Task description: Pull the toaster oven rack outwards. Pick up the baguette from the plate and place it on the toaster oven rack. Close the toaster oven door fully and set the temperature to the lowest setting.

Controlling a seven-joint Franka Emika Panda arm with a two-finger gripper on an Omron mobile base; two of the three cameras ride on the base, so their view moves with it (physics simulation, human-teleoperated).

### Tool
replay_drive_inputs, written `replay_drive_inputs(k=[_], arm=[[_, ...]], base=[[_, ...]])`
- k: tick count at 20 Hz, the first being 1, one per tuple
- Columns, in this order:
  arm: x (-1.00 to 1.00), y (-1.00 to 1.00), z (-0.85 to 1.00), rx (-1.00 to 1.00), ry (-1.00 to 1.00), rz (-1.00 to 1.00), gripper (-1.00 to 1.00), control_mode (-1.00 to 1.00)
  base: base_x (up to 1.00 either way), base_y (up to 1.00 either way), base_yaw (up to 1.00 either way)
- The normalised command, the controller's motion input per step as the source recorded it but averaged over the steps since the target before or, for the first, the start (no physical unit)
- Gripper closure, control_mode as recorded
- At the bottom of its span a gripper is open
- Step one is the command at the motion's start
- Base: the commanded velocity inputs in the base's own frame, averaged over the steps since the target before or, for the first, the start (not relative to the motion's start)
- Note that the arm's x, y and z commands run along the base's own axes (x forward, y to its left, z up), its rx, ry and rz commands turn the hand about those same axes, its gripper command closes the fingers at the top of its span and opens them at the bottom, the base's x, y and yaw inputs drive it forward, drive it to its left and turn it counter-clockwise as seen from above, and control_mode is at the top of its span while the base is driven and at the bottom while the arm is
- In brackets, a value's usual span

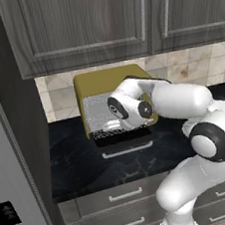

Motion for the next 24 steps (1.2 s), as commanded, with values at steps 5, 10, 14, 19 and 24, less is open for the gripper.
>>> replay_drive_inputs(k=[5, 10, 14, 19, 24], arm=[[-1.00, -0.06, 1.00, 0.00, -0.36, 0.00, -1.00, -1.00], [-1.00, -0.01, 1.00, 0.00, -0.16, 0.00, -1.00, -1.00], [-0.62, -0.04, 1.00, 0.00, 0.00, 0.00, -1.00, -1.00], [-0.04, -0.11, 1.00, -0.01, 0.07, 0.01, -1.00, -1.00], [-0.03, -0.40, 0.86, 0.00, 0.01, 0.02, -1.00, -1.00]], base=[[0.00, 0.00, 0.00], [0.00, 0.00, 0.00], [0.00, 0.00, 0.00], [0.00, 0.00, 0.00], [0.00, 0.00, 0.00]])
